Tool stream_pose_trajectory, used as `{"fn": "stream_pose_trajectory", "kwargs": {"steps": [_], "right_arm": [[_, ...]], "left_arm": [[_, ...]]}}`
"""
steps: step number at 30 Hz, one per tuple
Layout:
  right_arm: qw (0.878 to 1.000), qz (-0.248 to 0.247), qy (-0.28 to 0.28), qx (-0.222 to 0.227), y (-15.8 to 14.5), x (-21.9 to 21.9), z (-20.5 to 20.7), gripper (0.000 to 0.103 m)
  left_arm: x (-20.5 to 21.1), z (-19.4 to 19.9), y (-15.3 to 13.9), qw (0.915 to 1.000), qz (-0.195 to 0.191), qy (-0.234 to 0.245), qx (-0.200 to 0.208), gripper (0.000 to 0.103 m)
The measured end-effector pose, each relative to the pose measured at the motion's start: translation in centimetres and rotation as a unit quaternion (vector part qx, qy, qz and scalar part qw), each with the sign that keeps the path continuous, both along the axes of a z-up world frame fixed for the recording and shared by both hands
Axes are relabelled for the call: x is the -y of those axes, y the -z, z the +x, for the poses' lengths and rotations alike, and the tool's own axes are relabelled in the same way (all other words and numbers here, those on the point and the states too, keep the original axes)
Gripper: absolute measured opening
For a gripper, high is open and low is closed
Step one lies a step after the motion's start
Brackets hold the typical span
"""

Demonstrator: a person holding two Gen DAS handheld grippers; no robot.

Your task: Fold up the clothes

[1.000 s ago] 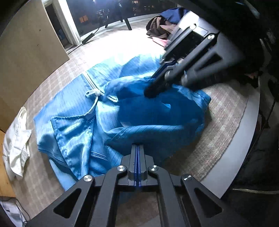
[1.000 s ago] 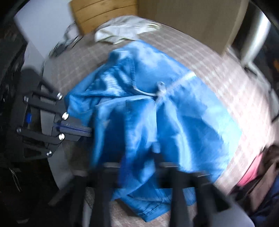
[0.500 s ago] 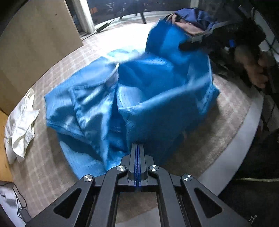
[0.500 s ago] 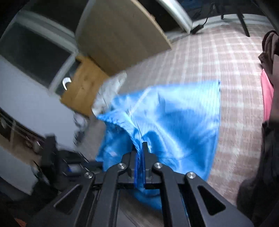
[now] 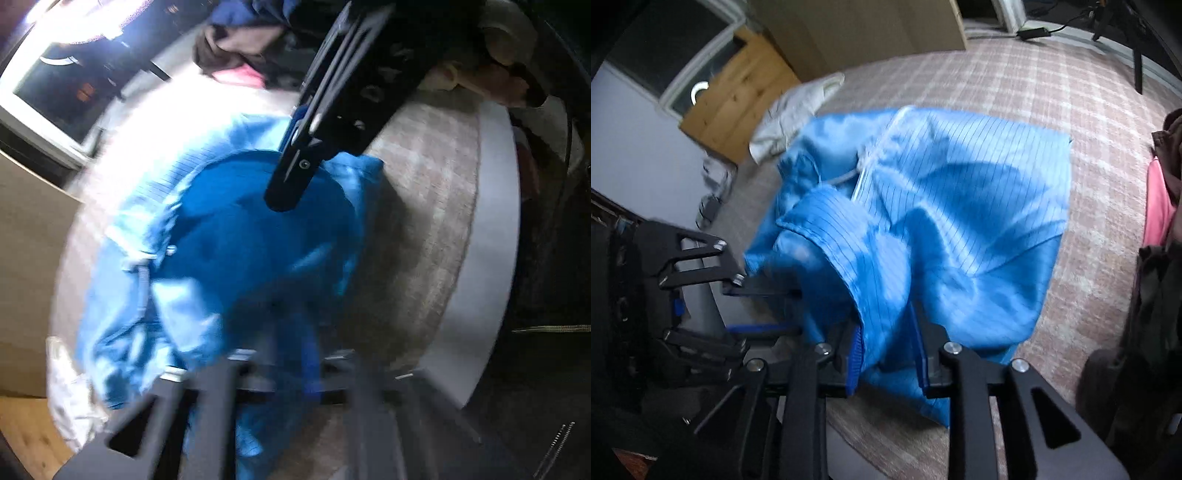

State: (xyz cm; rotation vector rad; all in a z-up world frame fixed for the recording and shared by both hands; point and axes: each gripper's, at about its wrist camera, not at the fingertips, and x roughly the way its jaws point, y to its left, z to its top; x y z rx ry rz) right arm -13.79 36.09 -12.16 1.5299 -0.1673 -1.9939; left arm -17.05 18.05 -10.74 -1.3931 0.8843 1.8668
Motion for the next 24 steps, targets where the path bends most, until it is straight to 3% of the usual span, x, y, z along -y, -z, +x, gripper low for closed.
{"fn": "stream_pose_trajectory", "kwargs": {"steps": [2,3,4,7,11,14,17,18,20,24], "right_arm": [[1.000,-0.008,-0.009,0.011,0.7,0.5,-0.1,0.022],[1.000,-0.015,-0.013,0.019,1.1,0.7,-0.2,0.017],[0.999,-0.024,-0.010,0.027,1.4,0.6,-0.3,0.006],[0.996,-0.085,0.033,0.026,1.2,-1.2,-0.3,0.004],[0.974,-0.204,0.099,0.018,0.7,-4.4,0.0,0.004],[0.959,-0.248,0.134,0.021,1.1,-5.5,0.3,0.004],[0.955,-0.256,0.148,0.024,1.4,-5.5,0.7,0.004],[0.955,-0.255,0.146,0.026,1.4,-5.2,0.8,0.004],[0.956,-0.254,0.143,0.030,1.5,-4.7,1.0,0.004],[0.957,-0.253,0.143,0.031,1.5,-4.3,1.4,0.004]], "left_arm": [[0.4,-0.2,-0.1,1.0000,0.000,-0.003,0.005,0.000],[0.6,-0.3,-0.1,1.0000,0.000,-0.004,0.007,0.000],[1.0,-0.2,-0.5,1.0000,0.002,-0.008,0.006,0.000],[2.6,0.0,-1.8,0.9996,0.015,-0.025,-0.001,0.000],[4.6,0.7,-3.8,0.9981,0.045,-0.042,-0.001,0.000],[5.4,1.4,-5.2,0.9979,0.055,-0.032,-0.009,0.000],[5.5,0.2,-6.4,0.9981,0.044,-0.009,-0.042,0.013],[5.2,-0.3,-6.8,0.9977,0.044,-0.002,-0.051,0.030],[4.8,-1.8,-6.8,0.9975,0.053,0.014,-0.046,0.045],[2.7,-2.8,-5.3,0.9962,0.046,0.071,-0.021,0.043]]}}
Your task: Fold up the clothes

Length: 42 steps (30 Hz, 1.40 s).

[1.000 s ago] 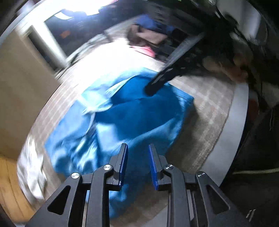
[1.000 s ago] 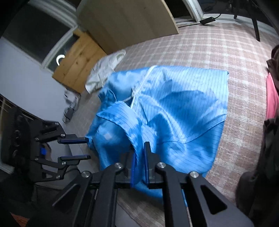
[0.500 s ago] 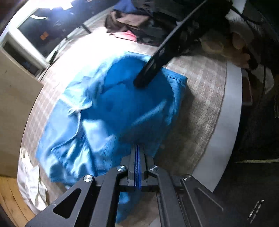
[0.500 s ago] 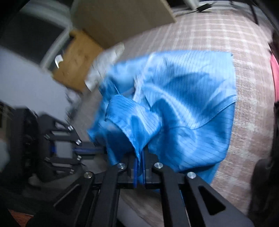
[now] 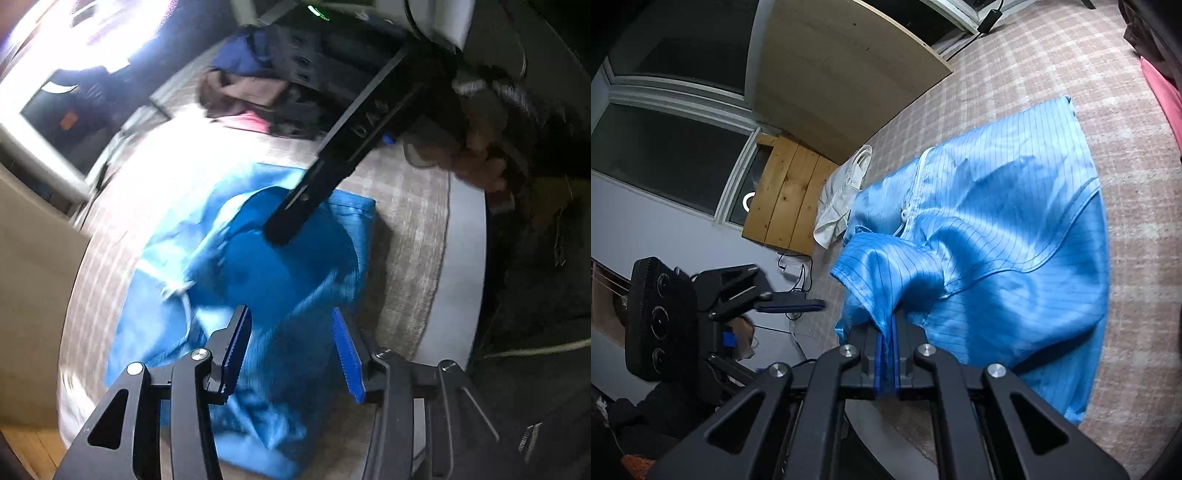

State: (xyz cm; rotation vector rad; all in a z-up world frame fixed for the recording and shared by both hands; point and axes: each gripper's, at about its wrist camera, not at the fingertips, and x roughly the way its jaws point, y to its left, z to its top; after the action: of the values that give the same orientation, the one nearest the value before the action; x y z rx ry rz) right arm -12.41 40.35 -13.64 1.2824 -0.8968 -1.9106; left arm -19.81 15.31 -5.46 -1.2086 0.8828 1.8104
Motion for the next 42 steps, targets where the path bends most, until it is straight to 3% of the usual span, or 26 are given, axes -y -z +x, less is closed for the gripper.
{"fn": "stream_pose_trajectory", "kwargs": {"steps": [1,2,3,5,8,15,18,19,22,25,27,30,33,34,36,37,40,42], "right_arm": [[1.000,0.001,0.002,0.000,0.0,0.1,0.1,0.004],[1.000,0.000,0.009,-0.001,0.0,0.0,0.1,0.004],[1.000,0.000,0.016,-0.001,0.0,0.0,0.2,0.004],[0.999,-0.001,0.032,-0.002,0.0,-0.1,0.3,0.004],[0.997,-0.021,0.077,-0.006,0.1,-1.0,0.5,0.004],[0.986,-0.082,0.145,-0.029,0.6,-2.9,1.3,0.003],[0.987,-0.079,0.136,0.010,2.0,-2.9,1.2,0.004],[0.990,-0.061,0.127,0.024,2.3,-2.6,1.1,0.007],[0.995,0.052,0.085,0.005,0.6,-1.1,0.9,0.010],[0.984,0.169,0.041,-0.028,-1.8,0.4,0.7,0.025],[0.968,0.239,0.005,-0.073,-4.1,1.5,0.5,0.028],[0.932,0.329,-0.064,-0.140,-6.5,4.4,-0.4,0.037],[0.899,0.377,-0.143,-0.169,-6.3,7.7,-1.7,0.038],[0.895,0.381,-0.163,-0.164,-5.8,8.5,-2.3,0.038],[0.906,0.357,-0.188,-0.130,-4.3,9.1,-3.7,0.019],[0.921,0.325,-0.189,-0.099,-3.4,8.6,-4.5,0.002],[0.972,0.179,-0.151,-0.015,-1.5,5.3,-6.2,0.002],[0.993,0.062,-0.101,0.021,-0.7,2.4,-6.7,0.002]], "left_arm": [[-0.4,-0.2,0.7,0.9999,-0.008,0.013,0.005,0.043],[-0.8,-0.4,1.7,0.9995,-0.013,0.023,0.020,0.034],[-1.1,-0.5,2.5,0.9987,-0.017,0.029,0.039,0.004],[-1.1,-0.4,3.6,0.9968,-0.024,0.034,0.068,0.000],[-0.5,0.3,3.5,0.9982,-0.015,0.028,0.051,0.000],[1.2,1.1,1.5,0.9964,-0.028,-0.051,-0.062,0.000],[1.7,1.4,0.8,0.9889,-0.031,-0.086,-0.117,0.000],[1.6,1.8,1.0,0.9879,-0.034,-0.087,-0.124,0.000],[1.2,3.0,2.6,0.9877,-0.059,-0.068,-0.128,0.001],[0.7,4.3,4.1,0.9886,-0.077,-0.045,-0.121,0.005],[0.4,4.7,4.5,0.9901,-0.071,-0.045,-0.112,0.006],[0.3,4.9,4.7,0.9905,-0.064,-0.056,-0.108,0.006],[0.3,5.0,4.7,0.9896,-0.061,-0.069,-0.111,0.006],[0.2,5.0,4.8,0.9892,-0.060,-0.072,-0.113,0.006],[0.3,5.1,5.0,0.9879,-0.062,-0.083,-0.115,0.006],[0.4,5.3,5.3,0.9867,-0.062,-0.092,-0.118,0.006],[0.6,5.6,5.9,0.9848,-0.062,-0.111,-0.118,0.006],[0.7,5.9,6.4,0.9834,-0.062,-0.124,-0.117,0.006]]}}
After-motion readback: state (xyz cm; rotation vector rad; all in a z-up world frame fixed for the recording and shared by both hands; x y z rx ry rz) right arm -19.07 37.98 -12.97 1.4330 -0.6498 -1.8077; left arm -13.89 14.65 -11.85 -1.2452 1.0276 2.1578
